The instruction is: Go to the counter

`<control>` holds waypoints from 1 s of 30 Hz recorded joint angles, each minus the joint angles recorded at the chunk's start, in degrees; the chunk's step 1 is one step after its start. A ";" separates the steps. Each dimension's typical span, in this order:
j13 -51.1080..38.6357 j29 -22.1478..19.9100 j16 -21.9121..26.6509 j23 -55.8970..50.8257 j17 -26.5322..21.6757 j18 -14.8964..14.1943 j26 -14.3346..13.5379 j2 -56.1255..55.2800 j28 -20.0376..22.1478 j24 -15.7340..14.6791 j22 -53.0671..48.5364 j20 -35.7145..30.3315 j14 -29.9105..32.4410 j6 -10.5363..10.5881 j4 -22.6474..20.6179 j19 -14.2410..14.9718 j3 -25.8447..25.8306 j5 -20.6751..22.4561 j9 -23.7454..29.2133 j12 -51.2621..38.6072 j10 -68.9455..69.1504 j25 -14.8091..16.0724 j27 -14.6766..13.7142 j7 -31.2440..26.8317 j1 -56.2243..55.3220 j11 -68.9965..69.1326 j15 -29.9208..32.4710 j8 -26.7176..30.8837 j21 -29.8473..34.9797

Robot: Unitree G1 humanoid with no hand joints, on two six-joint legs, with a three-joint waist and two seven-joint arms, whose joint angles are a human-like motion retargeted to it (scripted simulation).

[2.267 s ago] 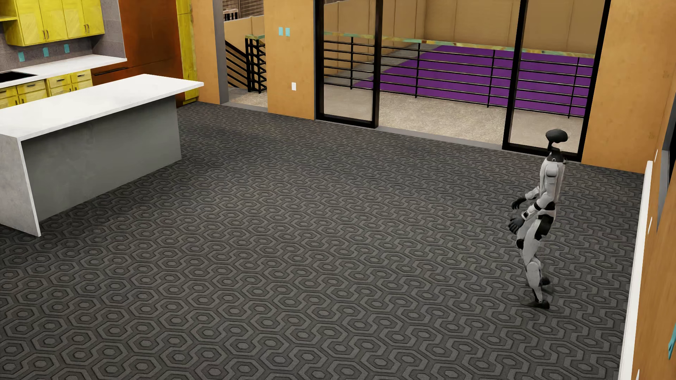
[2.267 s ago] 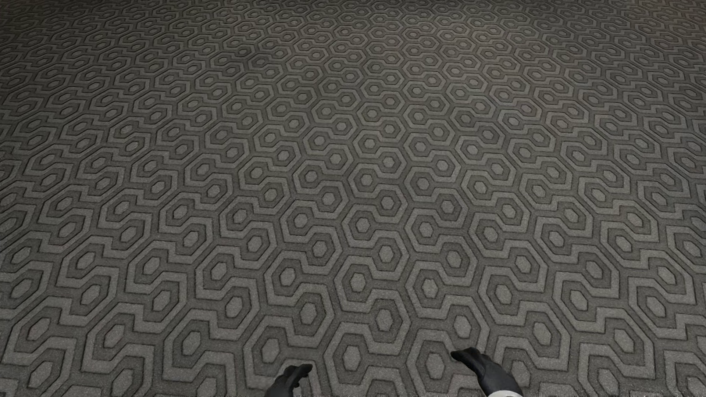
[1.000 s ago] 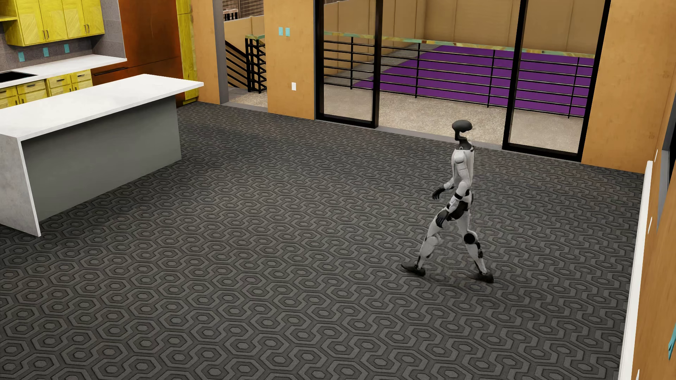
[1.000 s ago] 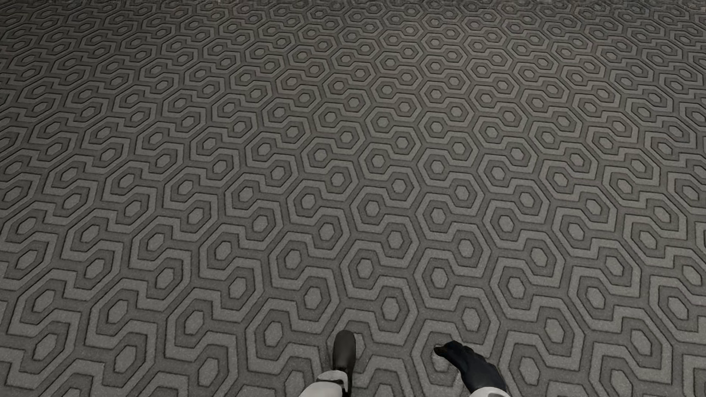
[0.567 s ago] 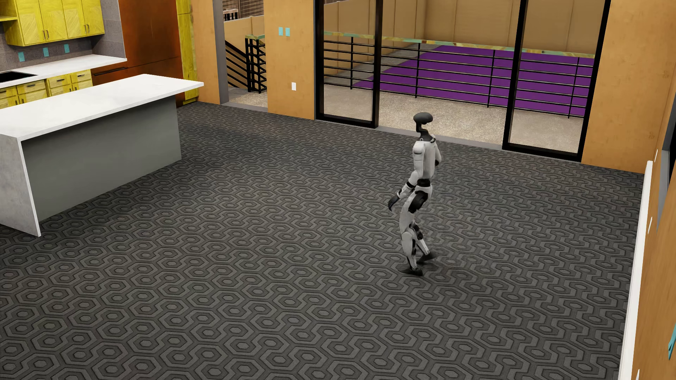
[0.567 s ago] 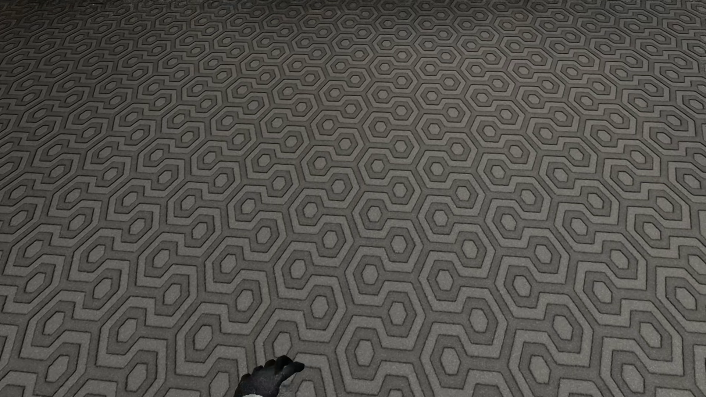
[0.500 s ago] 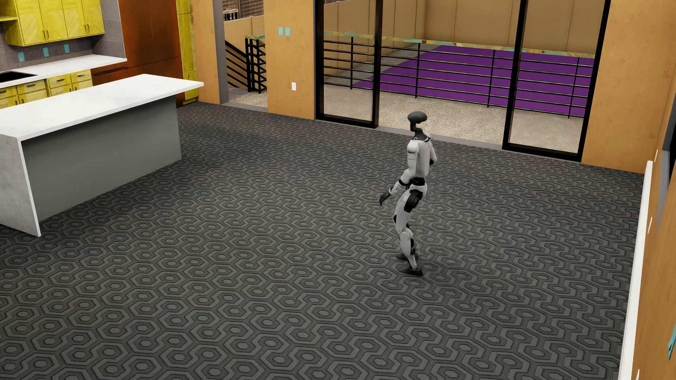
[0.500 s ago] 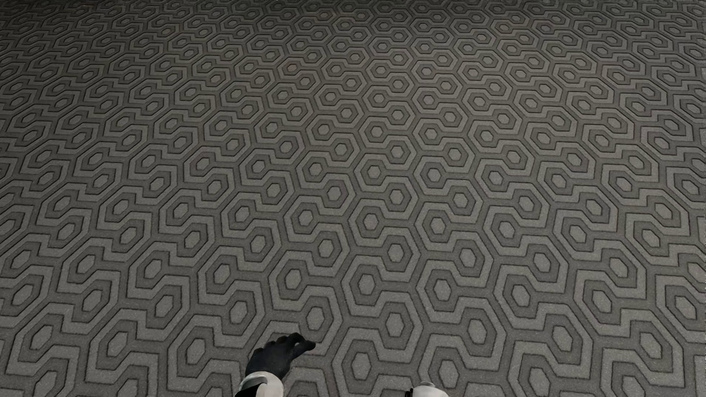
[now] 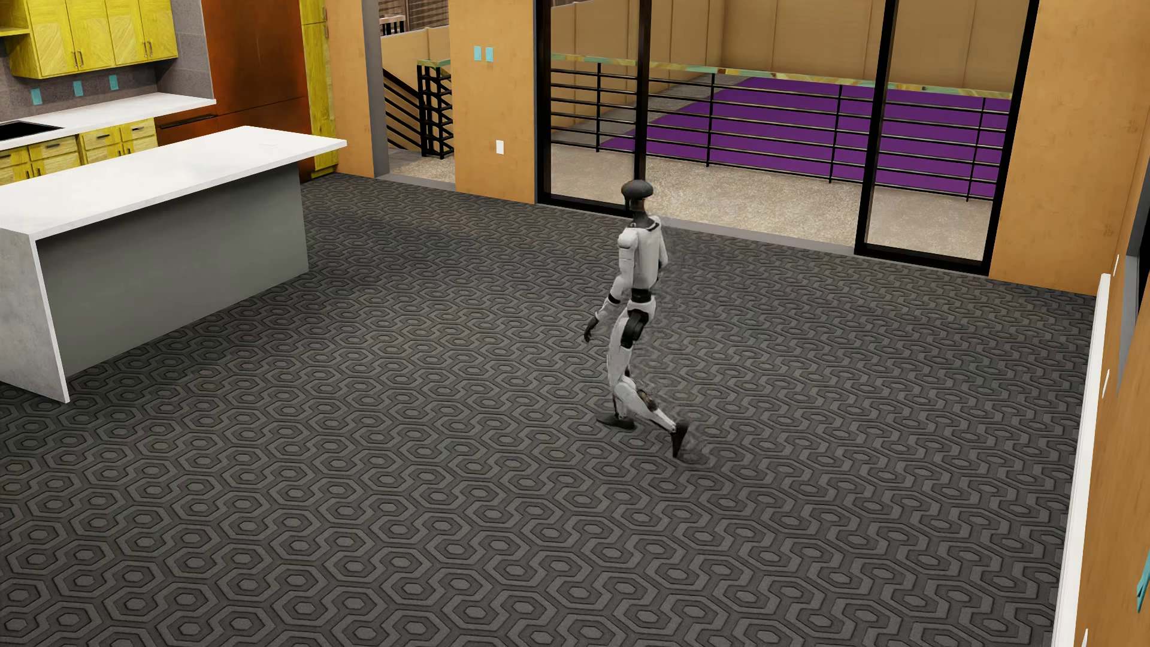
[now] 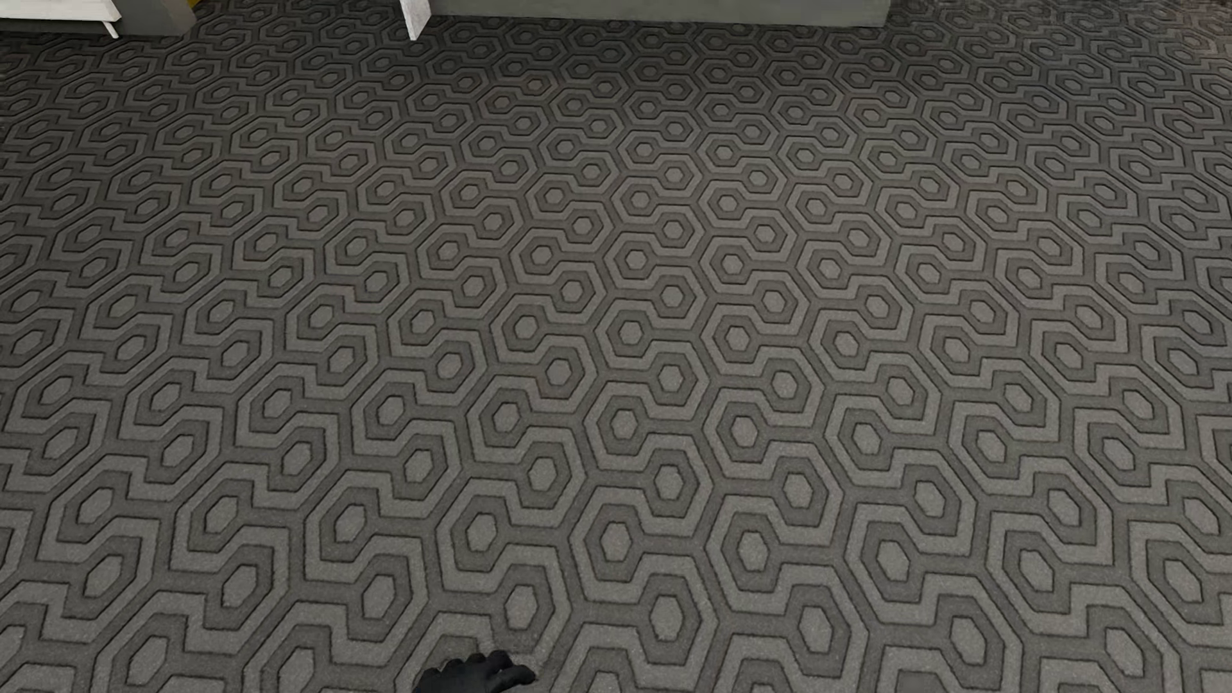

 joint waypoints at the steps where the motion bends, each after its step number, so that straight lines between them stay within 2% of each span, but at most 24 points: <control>1: -1.29 -0.17 1.29 0.06 0.01 0.52 -0.47 2.34 -0.42 -0.65 -1.17 0.19 -2.29 0.88 0.25 -0.44 0.21 1.32 0.26 1.48 5.36 -0.17 -0.47 -0.75 -4.83 -0.44 -1.67 -0.77 0.38; 2: -2.74 -0.27 2.31 -0.02 -0.05 0.57 -0.66 4.72 -0.27 -2.21 -2.78 1.40 -5.24 1.54 0.48 -0.84 0.51 2.57 0.55 3.34 8.64 -0.32 -0.77 -1.09 -9.39 -0.84 -3.33 -1.11 1.00; 4: -6.14 -0.79 4.11 1.05 -0.31 3.58 -0.36 9.80 0.61 -5.56 -7.10 5.04 -12.70 2.38 0.20 -1.42 1.50 4.76 1.02 8.18 8.24 -1.15 -2.63 -1.71 -17.34 -1.87 -6.51 -0.92 1.96; 5: -7.73 -0.67 3.75 0.60 -0.40 4.92 0.64 12.44 1.50 -6.68 -8.37 6.53 -17.09 2.59 -0.44 -1.59 2.12 5.60 1.17 9.93 4.62 -1.38 -3.09 -2.29 -20.56 -2.70 -7.89 -0.53 2.87; 6: -8.98 -0.58 3.62 -0.04 -0.80 5.00 1.32 15.02 2.17 -7.72 -8.97 8.05 -19.62 2.69 -0.92 -1.69 2.78 6.32 1.29 11.16 -1.02 -1.40 -3.87 -2.90 -23.16 -3.64 -9.12 -0.01 3.80; 7: -10.37 -0.45 3.40 -0.72 -1.24 6.37 1.83 17.58 2.68 -8.41 -9.29 9.44 -21.37 2.71 -1.13 -1.78 3.47 6.84 1.34 12.26 -8.72 -1.42 -4.39 -3.13 -24.93 -4.88 -10.12 0.64 4.82; 9: -12.89 -0.17 2.89 -1.84 -1.94 8.21 2.55 22.55 3.33 -8.56 -9.11 11.31 -20.05 2.67 -0.11 -1.94 4.83 7.75 1.23 13.94 -27.66 -1.35 -4.86 -1.35 -26.41 -7.67 -11.69 2.08 6.89; 11: -14.58 0.32 2.44 -2.42 -2.42 6.83 2.34 27.90 3.65 -7.54 -8.08 11.62 -16.74 2.45 0.16 -1.78 6.02 8.22 0.88 15.08 -47.89 -0.95 -5.07 0.92 -25.00 -11.32 -12.03 3.63 8.68; 12: -15.05 0.59 2.47 -2.50 -2.53 6.10 1.96 30.20 3.73 -6.86 -7.40 11.43 -17.25 2.29 -0.07 -1.65 6.50 8.39 0.75 15.53 -53.15 -0.86 -4.89 1.28 -24.61 -11.93 -12.49 4.34 9.50; 13: -15.20 0.75 2.50 -2.55 -2.69 5.14 1.54 32.02 3.71 -6.10 -6.59 11.09 -16.95 2.10 -0.39 -1.57 6.92 8.35 0.64 15.78 -52.93 -1.12 -4.03 1.40 -24.67 -11.54 -12.94 4.95 10.28; 14: -14.96 0.71 2.45 -2.55 -2.84 7.01 1.27 33.89 3.63 -5.30 -5.66 10.83 -15.68 1.83 -1.15 -1.48 7.37 8.13 0.52 15.95 -48.81 -1.76 -2.38 0.74 -25.21 -10.16 -12.78 5.55 11.10; 15: -14.31 0.56 1.95 -2.40 -3.14 10.60 1.28 35.65 3.63 -4.63 -4.56 10.94 -11.76 1.36 -2.37 -1.58 7.76 7.32 0.29 16.07 -45.26 -2.54 -0.28 0.38 -25.28 -8.93 -11.78 6.22 11.85; 16: -13.15 0.40 1.15 -1.88 -3.27 9.29 1.68 36.87 3.76 -4.30 -3.30 11.67 -8.79 0.65 -3.04 -0.80 7.98 6.16 0.00 16.10 -42.89 -2.98 1.69 1.01 -24.18 -6.46 -8.94 6.48 12.22; 17: -11.63 0.54 0.01 -0.89 -3.37 9.14 2.32 37.03 3.90 -4.36 -1.92 12.80 -8.58 -0.31 -3.99 0.91 8.08 4.45 -0.22 15.85 -40.62 -2.81 3.22 2.06 -22.84 -2.46 -4.62 6.41 11.85; 19: -8.74 2.73 -2.18 1.89 -3.43 11.30 3.08 31.46 4.00 -4.38 0.18 14.54 -12.57 -2.43 -6.67 6.05 8.10 0.25 -0.24 14.30 -38.42 -1.04 4.64 3.98 -19.46 13.37 9.25 6.87 10.10; 21: -7.24 7.34 -3.61 3.31 -5.34 11.68 1.97 21.34 4.18 -3.56 -0.09 14.52 -16.32 -4.50 -8.90 14.95 7.97 -5.37 0.17 12.07 -38.66 -1.15 3.29 6.24 -15.42 31.36 22.96 7.32 11.98; 22: -6.44 9.43 -4.03 2.61 -7.22 12.04 0.99 16.15 4.22 -3.07 -0.51 14.39 -17.95 -5.51 -9.96 15.42 7.70 -7.32 0.43 10.49 -39.10 -2.09 1.35 6.83 -13.25 37.50 23.70 7.62 14.11; 23: -5.30 10.45 -4.19 0.77 -8.68 12.41 -0.32 11.13 4.43 -2.80 -0.81 13.96 -19.64 -6.38 -11.14 15.64 7.36 -8.65 0.73 9.09 -38.97 -3.01 0.11 7.19 -11.41 41.68 19.56 8.02 15.63; 24: -3.73 10.46 -4.36 -1.58 -9.67 12.70 -1.06 6.70 4.35 -2.40 -0.84 13.28 -21.41 -7.09 -12.27 13.68 6.91 -10.19 0.98 7.10 -38.78 -2.90 -0.56 7.15 -9.44 43.42 14.55 7.95 15.54; 26: -0.42 8.00 -4.83 -6.02 -8.62 13.19 -1.31 -0.36 3.79 -0.97 -0.12 11.19 -25.09 -7.93 -13.96 10.92 5.85 -11.93 1.30 1.81 -38.35 -0.06 0.02 6.14 -5.32 39.28 5.66 8.03 11.84; 28: 1.21 5.15 -4.68 -7.96 -6.97 13.54 -2.17 -4.89 3.65 0.15 -0.25 8.93 -28.19 -8.17 -14.64 7.66 4.74 -12.37 1.33 -2.54 -38.59 3.08 0.59 4.52 -1.27 26.39 0.16 7.95 8.04; 30: 0.80 4.52 -4.88 -7.13 -6.50 13.66 -3.29 -6.47 3.71 -0.41 -1.45 7.41 -30.34 -8.05 -14.75 6.31 3.79 -12.17 1.03 -5.42 -40.57 2.80 1.34 2.93 3.12 8.17 0.48 6.53 7.69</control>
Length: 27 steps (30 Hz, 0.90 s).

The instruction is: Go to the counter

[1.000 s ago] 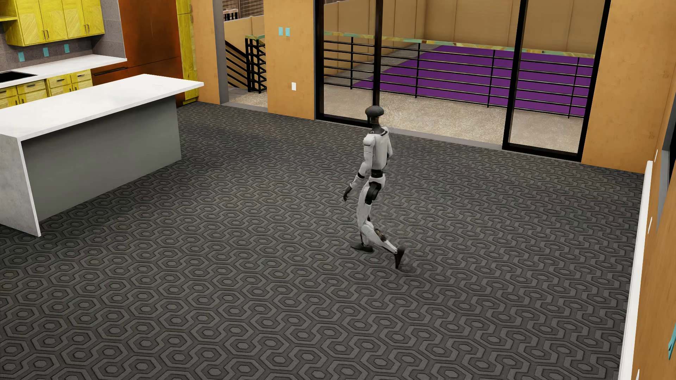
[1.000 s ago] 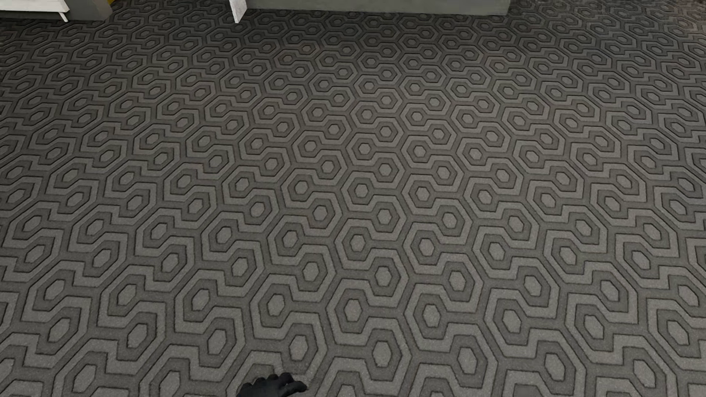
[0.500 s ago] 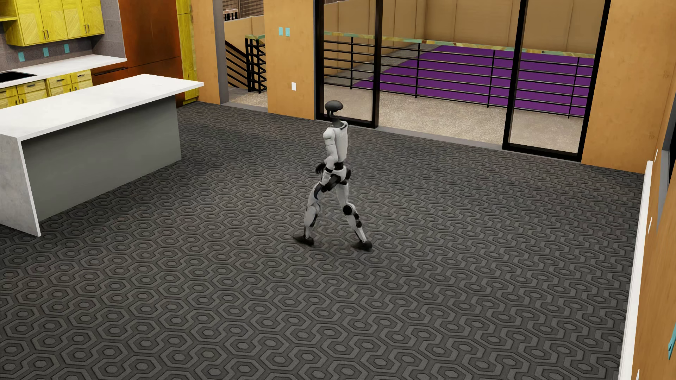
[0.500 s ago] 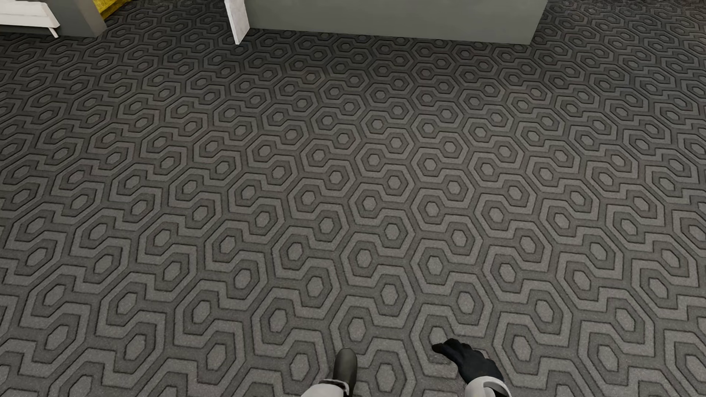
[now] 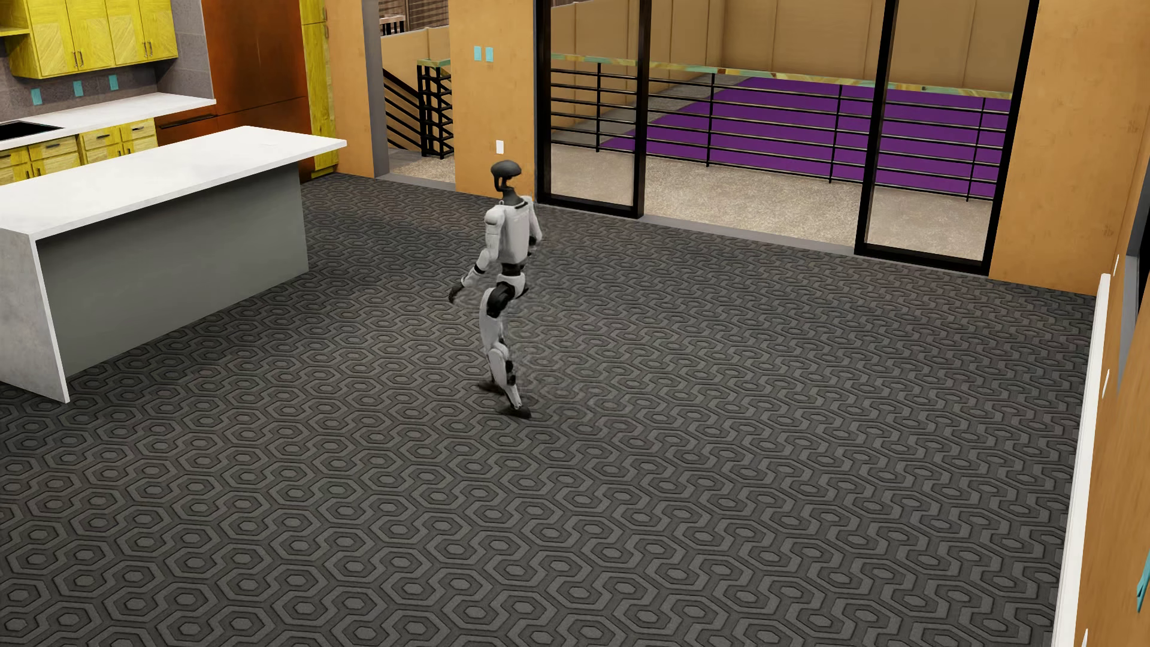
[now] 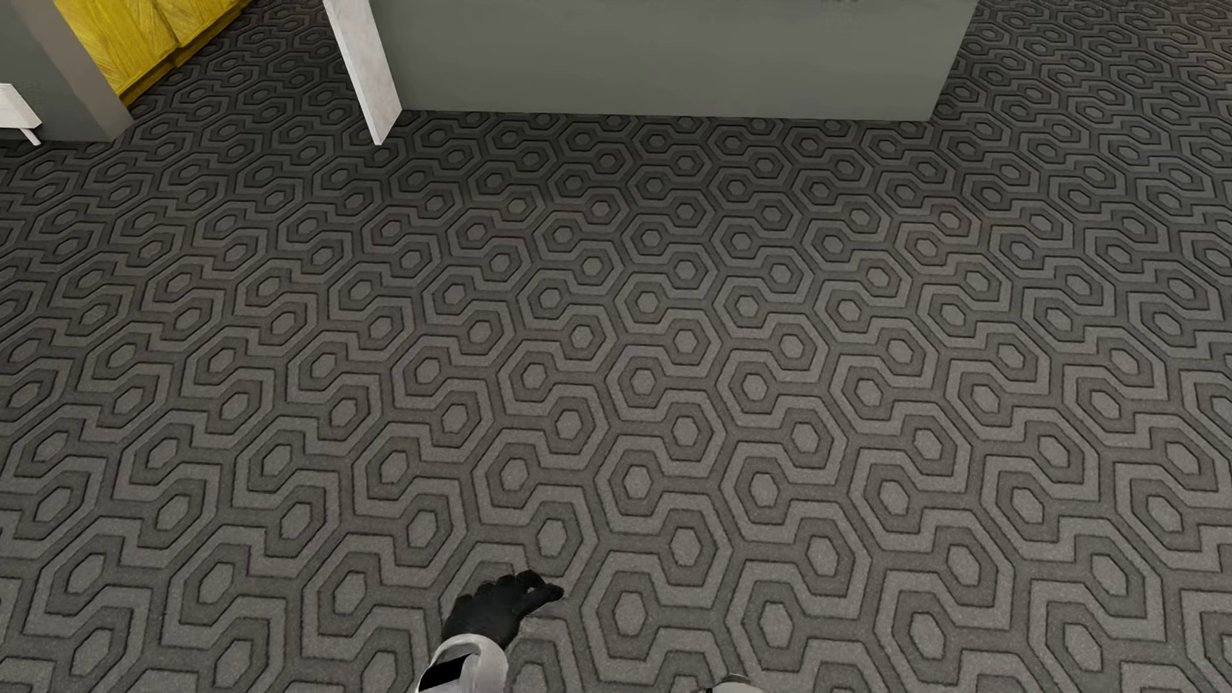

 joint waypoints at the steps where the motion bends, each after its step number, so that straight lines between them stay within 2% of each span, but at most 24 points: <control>1: -0.51 0.81 -0.14 0.82 -0.11 -0.04 -0.62 0.25 -0.05 -0.61 -0.75 -0.83 -0.71 0.14 0.01 1.61 -0.37 0.46 -0.25 -0.95 -1.46 -0.95 0.21 -0.72 2.32 -10.24 1.19 -0.73 0.42; 2: -1.02 1.95 -0.19 1.54 -0.08 -0.13 -1.17 1.04 -0.07 -1.19 -1.49 -1.78 -1.10 0.32 0.16 2.44 -0.63 1.24 -0.56 -1.62 -3.20 -1.81 0.34 -1.37 4.68 -20.52 2.16 -1.61 0.59; 4: -1.49 3.17 -0.63 2.17 0.02 -0.45 -1.75 -0.31 0.14 -2.40 -2.44 -3.42 -2.72 0.75 0.10 6.99 -1.11 2.37 -1.02 -1.93 -4.10 -2.59 0.52 -2.24 8.70 -27.20 1.61 -0.20 -0.48; 5: -1.62 2.95 -0.79 2.37 0.38 -0.68 -1.59 -0.44 0.23 -3.04 -2.43 -3.77 -3.39 0.96 0.34 6.23 -1.34 3.25 -1.31 -1.50 -3.98 -2.68 0.51 -2.51 10.41 -26.06 3.15 1.18 -1.18; 7: -1.61 1.86 -0.95 3.28 1.78 -1.29 0.03 -1.40 0.54 -3.73 -0.71 -3.66 -2.11 1.81 1.83 1.06 -1.77 5.50 -1.93 0.36 -2.71 -2.94 0.81 -3.14 14.21 -18.21 9.61 2.22 -2.55; 8: -1.65 1.51 -1.06 4.14 2.55 -2.38 1.62 -0.87 0.96 -3.69 0.94 -3.09 0.41 2.56 2.95 -0.15 -2.00 6.53 -2.23 1.85 -0.68 -3.12 1.17 -3.26 15.44 -14.60 10.81 1.83 -3.25; 9: -1.84 1.37 -1.12 5.16 3.37 -3.42 3.42 -0.20 1.31 -3.65 2.86 -2.23 4.05 3.49 4.30 -2.70 -2.27 7.95 -2.41 3.54 2.71 -3.22 1.56 -3.34 15.70 -11.56 9.30 1.33 -4.03; 11: -2.97 1.40 -0.15 6.78 5.38 -10.76 5.67 3.05 0.08 -2.38 6.22 -2.16 16.43 5.49 7.87 -5.62 -2.92 10.54 -2.41 6.20 16.24 -3.15 2.41 -4.14 11.28 -9.08 4.80 -1.31 -5.87; 12: -2.28 0.47 1.39 7.55 6.06 -15.97 5.43 4.94 -1.09 -0.53 7.72 -3.89 22.52 6.41 9.95 -6.54 -3.34 11.52 -2.28 6.41 25.76 -2.96 1.00 -4.53 6.81 -8.71 2.83 -3.22 -6.72; 13: -2.51 -0.03 3.24 8.14 6.61 -18.38 4.55 7.06 -1.88 1.35 8.24 -5.73 28.96 7.33 12.17 -7.15 -3.71 12.36 -2.11 6.43 34.90 -3.03 -0.13 -4.57 1.54 -8.79 1.00 -5.19 -7.12; 14: -3.15 -0.25 4.91 8.56 6.77 -17.76 3.47 9.55 -2.26 1.97 7.60 -6.40 30.34 8.17 14.06 -7.51 -3.92 13.13 -1.91 6.55 42.28 -3.50 -1.06 -4.52 -3.66 -9.40 -0.64 -6.81 -7.00; 15: -4.05 -0.33 6.38 8.94 6.71 -16.80 2.60 11.99 -2.34 1.00 5.99 -5.51 27.27 8.92 15.30 -7.69 -3.87 14.05 -1.61 6.98 47.69 -4.27 -1.81 -4.56 -8.84 -9.82 -2.29 -7.99 -6.45; 16: -5.43 -0.17 7.48 9.24 6.60 -15.00 2.25 14.55 -2.14 -0.86 3.32 -3.48 24.06 9.52 15.65 -7.74 -3.58 14.99 -1.32 8.06 50.43 -5.15 -2.00 -4.54 -13.31 -10.36 -3.87 -8.54 -5.60; 17: -7.09 -0.05 8.50 9.95 6.39 -14.44 2.05 17.03 -1.56 -3.08 0.19 -0.80 20.88 9.96 15.54 -7.74 -3.08 15.92 -1.07 9.53 50.54 -6.06 -2.43 -4.66 -17.27 -10.79 -5.45 -8.60 -4.97; 19: -9.82 0.07 8.95 9.67 5.93 -10.87 2.34 21.63 0.13 -7.36 -5.88 4.61 11.94 10.53 14.61 -7.88 -1.64 17.59 -0.72 12.38 44.43 -7.21 -3.50 -5.22 -23.88 -11.61 -8.40 -7.91 -3.88; 21: -11.87 -0.48 8.53 7.66 5.29 -9.52 2.46 26.12 1.32 -9.81 -10.44 7.74 8.74 10.81 14.71 -8.08 -0.03 18.77 -0.61 14.84 30.15 -7.17 -4.85 -4.88 -27.77 -13.23 -10.55 -6.57 -3.02; 22: -12.61 -0.90 7.75 6.56 4.83 -7.96 2.89 28.46 1.93 -9.75 -11.41 7.82 8.56 10.88 15.17 -8.07 0.74 19.27 -0.64 15.29 20.87 -6.65 -5.37 -4.04 -28.45 -14.55 -11.24 -5.78 -2.50; 24: -13.92 -1.40 7.20 4.96 4.13 -7.47 2.77 33.31 2.74 -8.31 -12.02 7.03 12.01 10.92 15.72 -7.97 2.07 20.08 -0.86 16.56 0.23 -5.50 -5.74 -1.67 -27.44 -17.83 -11.59 -4.07 -1.43; 25: -14.39 -1.75 6.94 4.47 3.94 -8.28 2.67 35.49 3.31 -7.23 -11.64 6.63 13.04 10.87 15.45 -7.82 2.60 20.32 -0.99 17.17 -8.23 -5.07 -5.77 -0.89 -26.45 -18.98 -11.62 -3.12 -0.90; 26: -14.64 -2.45 6.58 4.23 3.92 -9.10 2.65 37.55 3.92 -6.28 -10.87 6.57 12.81 10.78 15.19 -7.64 3.04 20.61 -1.12 17.81 -12.49 -4.79 -5.77 -0.32 -25.93 -18.97 -11.96 -2.17 -0.40; 27: -14.60 -3.30 5.92 4.20 3.89 -8.65 2.67 39.35 4.46 -5.67 -9.76 6.86 13.47 10.61 14.76 -7.37 3.44 20.60 -1.26 18.47 -11.73 -4.66 -5.65 -0.20 -25.89 -18.55 -12.29 -1.15 0.03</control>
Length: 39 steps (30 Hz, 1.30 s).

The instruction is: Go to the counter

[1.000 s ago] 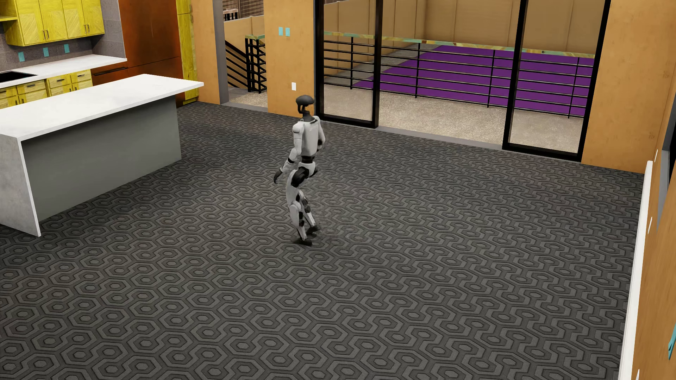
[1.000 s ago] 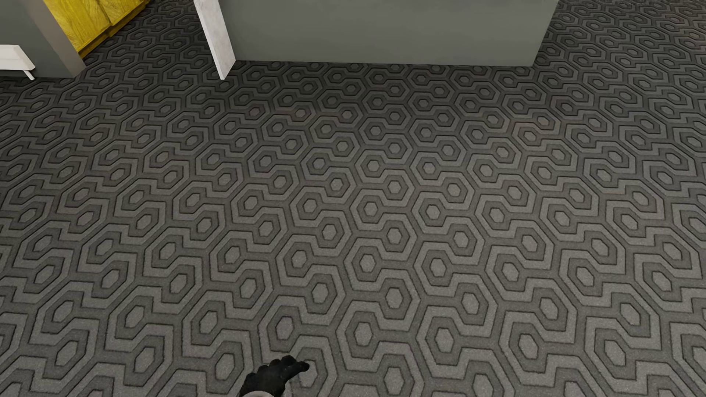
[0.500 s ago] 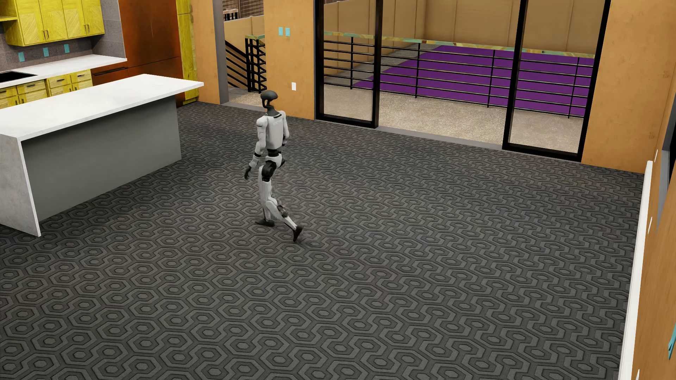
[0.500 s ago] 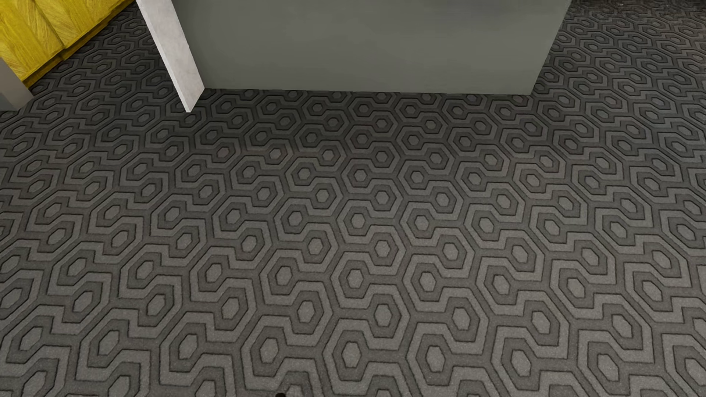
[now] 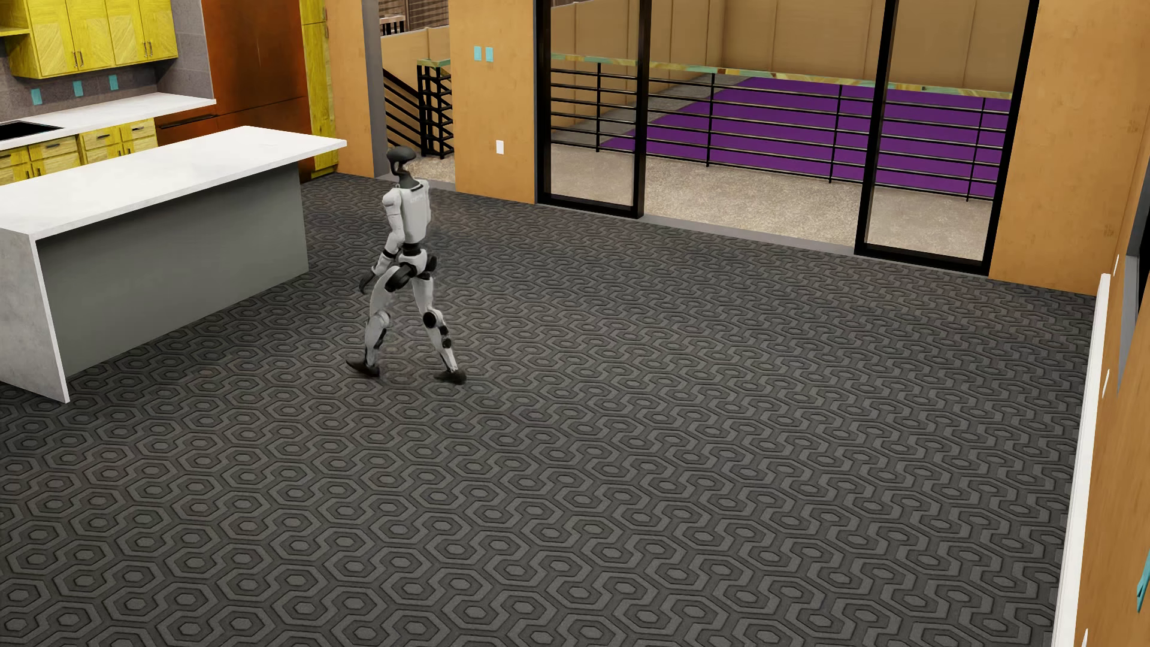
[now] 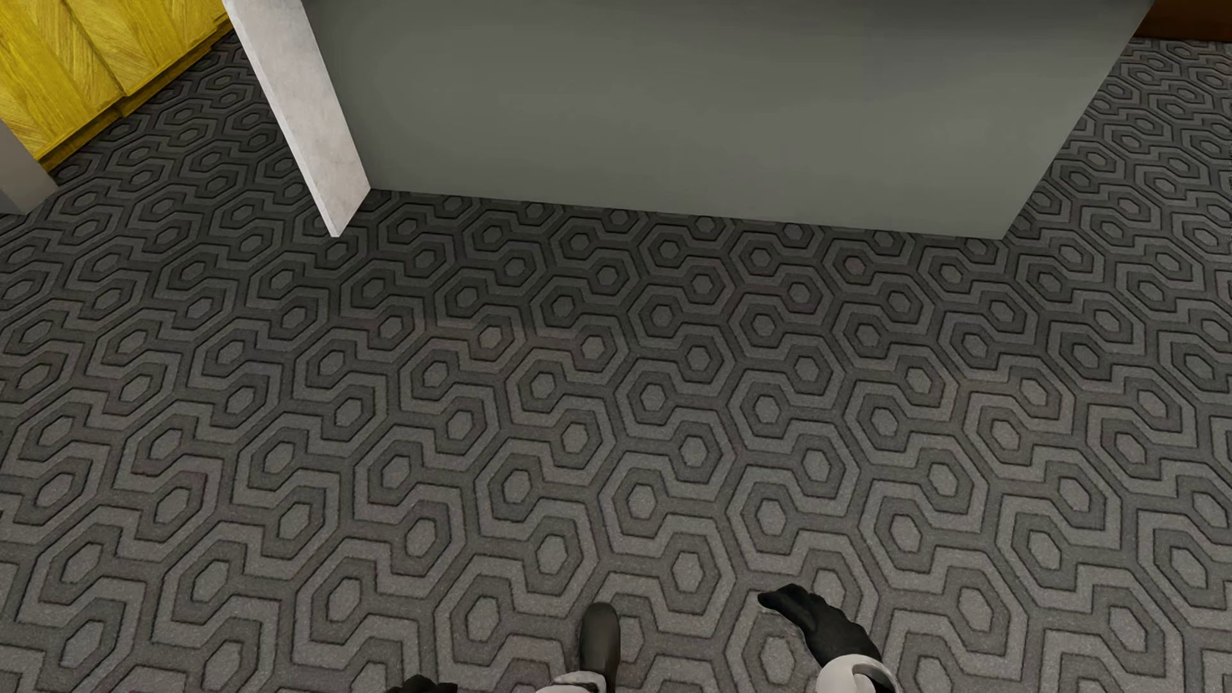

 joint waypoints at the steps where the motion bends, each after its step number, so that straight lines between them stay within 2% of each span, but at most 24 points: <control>1: 0.44 -0.63 -0.91 0.12 -0.04 3.74 0.11 1.68 0.46 0.35 1.38 0.52 3.39 -0.32 -0.81 0.37 0.41 -0.39 -0.19 0.72 3.10 0.04 0.26 -0.63 -0.14 0.86 0.49 1.06 0.30; 3: 2.94 -1.09 -3.03 0.68 0.28 5.41 0.56 4.25 0.96 0.84 4.93 1.50 8.61 -1.63 -2.09 1.51 0.88 -2.39 -0.73 2.07 8.22 1.21 1.38 0.13 1.58 4.61 5.11 2.34 -0.86; 5: 6.31 -0.10 -4.53 2.33 0.57 6.55 0.65 1.96 0.56 1.79 9.23 1.30 6.18 -3.68 -4.22 7.40 0.95 -5.67 -1.01 2.26 11.49 3.28 2.78 1.92 4.13 15.41 15.91 3.36 -2.34; 6: 7.36 1.84 -4.89 3.21 -0.62 7.21 0.32 -1.97 0.18 2.81 11.02 0.54 4.17 -4.66 -5.34 9.75 0.99 -7.71 -0.95 1.77 12.15 2.56 2.54 3.07 5.86 24.45 22.85 3.67 -0.60; 7: 8.03 4.12 -5.16 3.30 -2.79 7.82 -0.17 -6.76 -0.09 3.84 12.21 -0.31 2.32 -5.58 -6.41 14.24 1.04 -10.46 -0.79 0.91 12.60 0.56 1.37 4.30 7.50 33.67 29.42 3.35 2.49; 8: 8.88 5.76 -5.41 2.30 -5.36 8.01 -0.87 -11.63 -0.07 4.80 13.22 -0.81 0.46 -6.49 -7.45 16.63 0.99 -13.76 -0.57 -0.44 12.84 -1.16 -0.33 5.25 9.19 41.52 35.35 2.35 5.01; 9: 9.84 6.29 -5.53 0.82 -6.77 8.24 -1.36 -16.67 -0.02 5.52 13.63 -1.65 -1.36 -7.34 -8.65 16.74 0.73 -16.05 -0.24 -2.00 13.21 -1.52 -0.90 5.78 10.79 47.45 35.55 2.32 5.68; 12: 14.05 2.96 -5.64 -3.27 -5.69 8.94 -2.82 -28.62 0.10 6.94 14.20 -3.42 -6.52 -8.98 -11.84 13.39 -0.65 -19.95 0.66 -7.84 14.12 4.53 2.35 5.07 16.28 50.81 20.10 1.67 -0.79; 13: 15.06 1.62 -5.97 -4.16 -4.78 9.13 -3.40 -31.36 0.20 6.47 13.61 -3.20 -8.10 -9.24 -12.69 10.96 -1.29 -20.65 0.86 -9.74 14.29 6.19 3.81 4.22 18.23 46.87 15.76 1.34 -2.98; 15: 16.35 0.82 -6.24 -5.25 -3.59 9.38 -4.79 -35.12 0.65 5.56 11.36 -3.63 -10.70 -9.44 -13.69 8.26 -2.48 -21.74 1.03 -13.23 14.06 7.10 5.27 2.10 21.90 33.62 10.61 -0.45 -4.80; 17: 16.20 2.53 -6.07 -4.17 -3.54 9.43 -6.31 -36.61 1.05 4.87 8.55 -4.98 -12.34 -9.46 -14.24 7.01 -3.33 -21.81 0.89 -15.66 12.39 5.65 5.32 0.25 25.74 16.74 11.50 -3.09 -3.65; 18: 15.95 3.80 -6.08 -3.43 -3.66 9.44 -6.90 -36.59 1.13 4.33 7.27 -5.64 -12.82 -9.39 -14.37 8.12 -3.60 -20.86 0.72 -16.49 11.03 4.36 5.21 -0.59 27.85 7.77 13.02 -3.55 -2.86; 19: 15.79 4.72 -6.17 -3.00 -3.63 9.43 -7.31 -36.03 1.20 3.76 6.26 -6.30 -13.14 -9.27 -14.42 10.98 -3.76 -19.80 0.54 -17.17 9.83 3.22 5.08 -1.38 29.88 -0.92 14.47 -3.45 -2.57; 21: 15.97 4.94 -6.57 -3.09 -2.96 9.17 -7.40 -36.11 1.43 3.02 5.43 -7.62 -14.58 -9.07 -14.57 14.48 -3.97 -18.78 0.23 -17.94 9.28 2.61 4.89 -2.77 33.46 -8.18 13.70 -3.14 -3.71; 23: 15.88 4.59 -6.65 -2.84 -1.68 8.70 -6.72 -35.72 1.57 2.60 5.92 -8.36 -14.43 -8.76 -13.71 9.54 -4.31 -17.99 -0.28 -17.41 9.59 2.64 4.99 -3.87 37.02 -5.11 18.82 -3.43 -4.79; 25: 15.48 4.60 -6.53 -1.66 -0.49 8.55 -5.20 -34.11 1.25 2.42 8.06 -8.42 -11.52 -7.86 -11.92 5.96 -4.72 -17.06 -1.06 -15.61 11.66 2.09 5.58 -4.44 39.65 -1.12 24.59 -4.66 -5.44; 26: 15.11 4.66 -6.33 -0.89 0.19 8.44 -3.93 -33.07 0.58 2.45 9.73 -8.18 -8.12 -7.13 -10.65 4.36 -4.88 -15.97 -1.44 -14.41 14.15 1.87 5.91 -4.44 39.88 0.31 23.75 -5.26 -5.79; 29: 13.34 4.37 -4.29 0.53 2.28 4.23 -1.04 -27.95 -5.29 4.06 14.11 -9.71 6.39 -4.65 -5.26 1.88 -5.50 -12.10 -1.90 -11.51 31.31 1.72 6.01 -3.48 33.69 0.90 18.77 -8.64 -6.63; 31: 12.33 3.96 -0.73 0.31 3.05 -4.04 -2.11 -25.22 -9.22 6.61 14.42 -12.72 16.79 -2.88 1.42 0.61 -5.89 -9.48 -1.67 -10.96 47.21 1.81 4.80 -0.91 25.17 1.54 15.59 -11.75 -6.32; 32: 12.04 3.10 0.94 0.88 3.04 -6.32 -2.61 -23.88 -9.84 6.76 13.66 -13.01 18.82 -1.92 4.37 0.28 -5.79 -7.96 -1.48 -10.32 53.62 1.72 3.35 -0.46 20.86 1.87 14.03 -12.90 -6.19; 33: 11.02 2.44 2.12 1.59 3.14 -5.40 -2.39 -22.48 -9.59 5.79 12.39 -11.79 14.07 -1.08 5.04 0.01 -5.59 -6.46 -1.27 -9.29 57.96 1.48 2.77 -1.06 16.80 2.23 12.49 -13.66 -6.10; 35: 8.25 1.59 2.34 3.30 3.59 -3.85 -0.38 -19.49 -6.99 1.42 9.28 -6.22 3.64 -0.02 5.10 -0.48 -5.02 -4.06 -0.89 -6.26 59.42 0.66 3.06 -1.96 10.26 2.68 9.98 -13.97 -6.50; 37: 6.27 1.31 1.36 3.12 3.89 -2.10 1.38 -16.77 -4.42 -2.45 6.68 -1.57 -6.24 0.41 5.85 -0.70 -3.91 -2.47 -0.64 -4.08 51.50 0.00 2.59 -1.57 5.89 2.84 7.91 -12.72 -6.26; 39: 5.11 1.65 0.98 1.22 3.08 1.71 1.72 -14.02 -3.78 -2.65 5.57 -0.85 -9.19 0.48 4.91 -0.58 -2.43 -1.44 -0.69 -3.00 35.72 -0.03 0.78 -1.92 3.98 1.25 7.13 -10.50 -4.27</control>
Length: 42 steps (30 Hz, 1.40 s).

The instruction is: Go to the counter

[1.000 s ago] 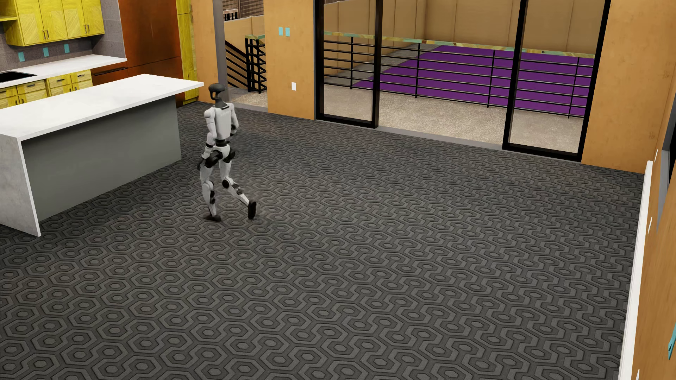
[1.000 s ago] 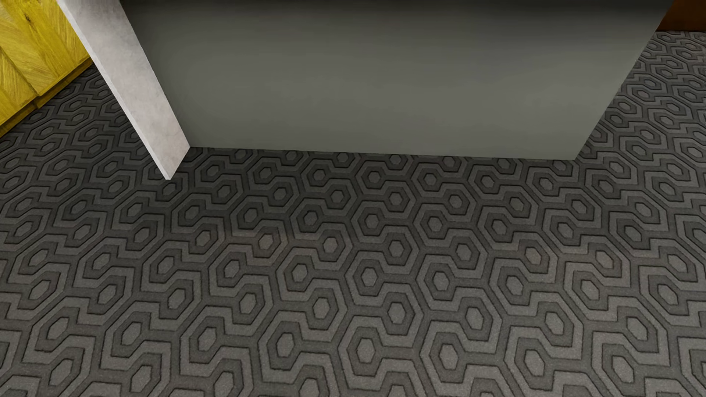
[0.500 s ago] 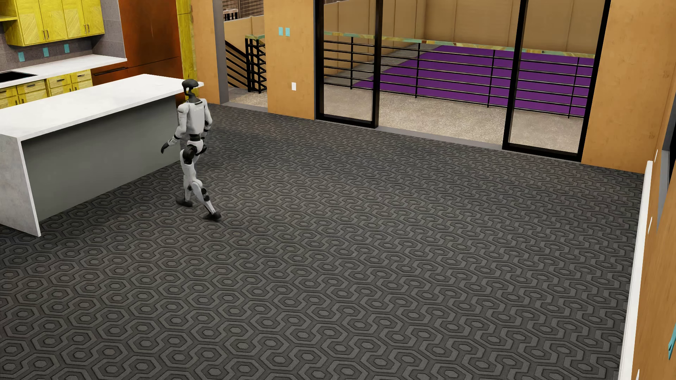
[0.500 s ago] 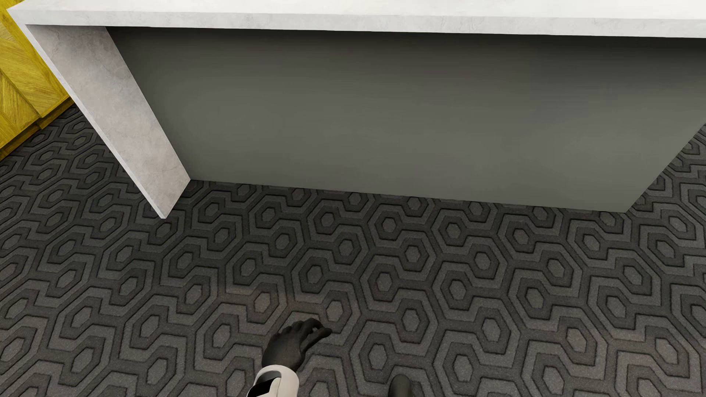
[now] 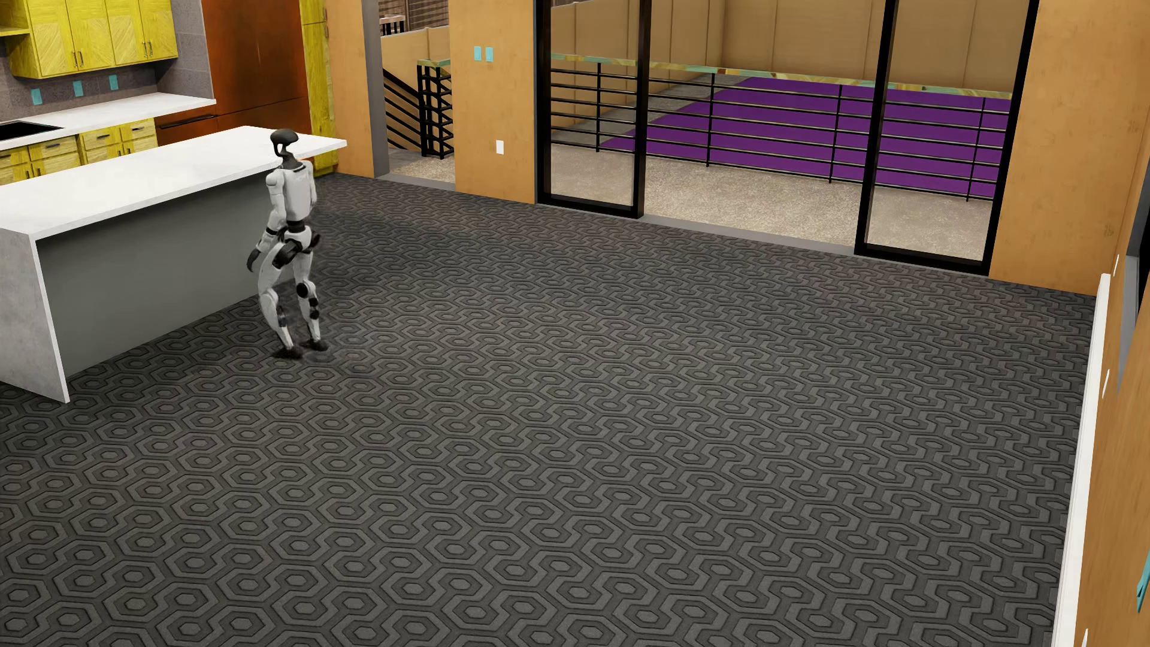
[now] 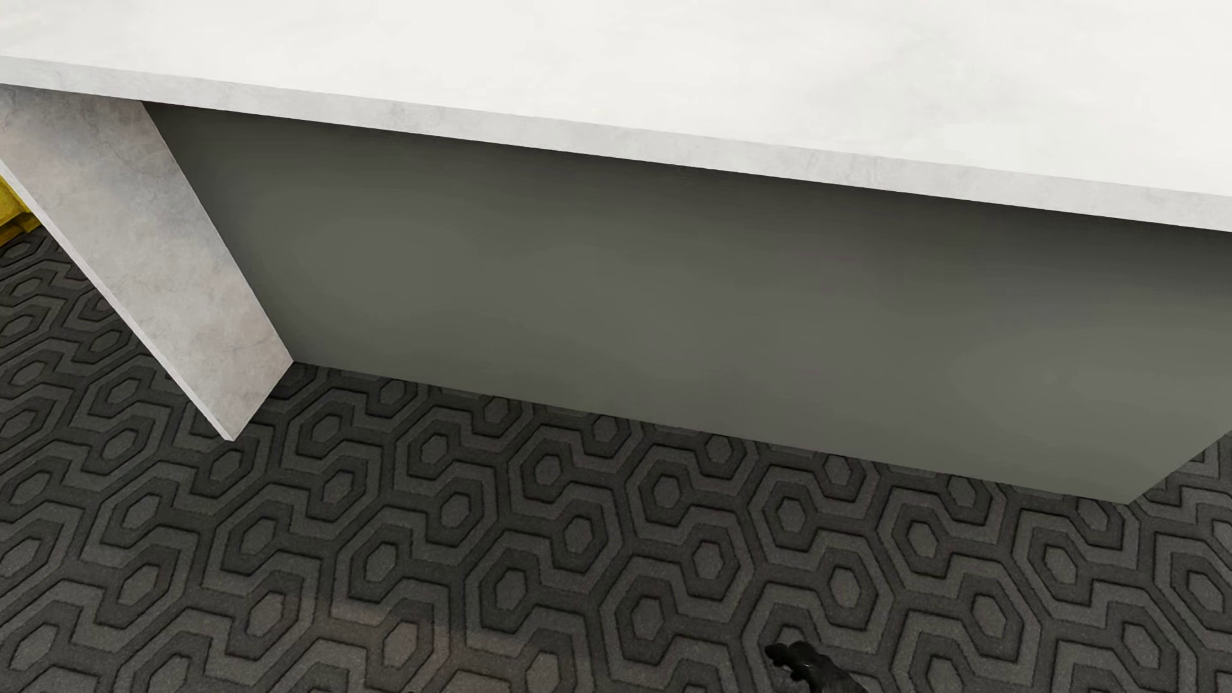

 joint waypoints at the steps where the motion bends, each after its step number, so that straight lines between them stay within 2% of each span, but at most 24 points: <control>1: -0.44 0.37 -0.28 -0.95 -0.64 -0.34 -0.07 1.53 -0.13 0.54 -0.05 -0.20 1.22 -0.12 -1.95 0.14 0.75 0.33 -0.12 0.37 -9.87 0.12 -0.82 -2.37 0.10 -1.57 0.23 1.47 1.22; 3: -1.20 1.14 -0.97 -1.85 -1.39 -1.78 -0.18 4.31 -0.21 1.44 0.33 -0.22 13.98 -0.60 -7.62 0.44 2.13 0.99 -0.17 1.29 -23.92 0.58 -1.38 -14.01 2.12 -3.25 0.35 4.77 3.33; 4: -1.50 1.18 -1.26 -1.76 -1.37 -1.02 -0.12 5.38 -0.27 1.88 0.74 -0.23 14.58 -0.72 -7.99 0.71 2.40 1.31 -0.04 1.74 -23.35 0.76 -1.04 -15.44 2.85 -2.84 0.02 6.13 3.99; 5: -1.79 0.93 -1.65 -1.34 -1.18 -0.32 0.04 6.38 -0.49 2.38 1.30 -0.28 12.48 -0.83 -7.35 1.40 2.53 1.52 0.06 2.07 -22.21 0.90 -0.40 -14.42 3.71 -2.38 0.00 7.53 4.31; 8: -2.04 -0.05 -3.53 1.20 -0.25 1.87 0.75 8.68 -3.49 3.49 3.64 -0.58 12.05 -1.69 -5.36 4.64 2.40 0.70 -0.61 2.04 -25.96 1.54 2.36 -8.90 8.59 -2.34 3.31 11.84 3.54; 11: 0.33 0.80 -3.26 1.78 -0.60 3.09 -0.79 8.92 -8.80 6.70 4.49 -3.81 11.85 -2.59 -5.57 8.50 2.14 -0.81 -1.17 -1.42 -29.15 1.79 1.86 -5.61 11.96 -0.76 6.25 15.35 3.93; 13: 1.93 1.97 -2.96 2.63 -1.42 3.69 -1.57 9.52 -7.92 7.18 2.84 -3.62 10.78 -3.11 -6.17 10.18 2.33 -1.80 -1.29 -3.70 -29.39 1.06 1.75 -4.45 13.28 -0.17 6.95 16.36 5.97; 16: 3.19 4.32 -4.57 5.82 -2.40 4.33 -1.58 10.86 -4.63 3.73 -0.21 0.22 9.39 -3.89 -7.28 11.88 2.65 -3.08 -1.69 -6.13 -29.52 -0.05 4.12 -3.47 14.84 -0.44 7.98 17.61 7.76; 19: 3.08 5.05 -5.35 7.56 -2.87 4.67 -1.89 11.26 -3.23 2.60 -2.16 0.38 7.92 -4.43 -8.07 12.32 2.90 -3.93 -2.13 -7.97 -29.72 -0.50 5.02 -2.82 15.98 0.23 9.03 18.69 8.09; 23: 2.77 2.94 -4.99 4.81 -2.70 5.00 -2.58 10.69 -4.50 3.83 -0.61 -3.95 6.41 -5.04 -9.27 12.32 2.74 -4.91 -2.46 -9.51 -30.07 0.86 3.88 -2.74 16.98 2.71 9.70 19.20 6.90; 26: 2.18 1.90 -5.29 2.15 -2.33 5.42 -1.31 10.10 -4.78 5.00 3.51 -5.76 5.47 -5.43 -10.24 12.33 2.70 -5.66 -2.64 -9.80 -29.81 1.79 3.07 -2.88 17.25 4.60 10.06 19.01 6.95; 32: 0.72 2.00 -6.06 -0.46 -3.18 6.25 0.18 7.11 -5.02 6.14 8.91 -5.61 4.01 -6.26 -12.27 12.86 2.95 -7.22 -2.95 -7.11 -28.84 2.79 2.25 -3.31 16.89 10.64 11.03 18.41 7.40; 42: 0.65 3.48 -5.17 3.38 -5.02 6.56 1.13 1.75 -4.71 6.00 8.39 -2.46 2.38 -7.77 -14.73 15.26 3.46 -9.57 -3.02 -4.39 -27.18 1.44 3.28 -3.36 16.17 20.90 13.18 17.53 6.82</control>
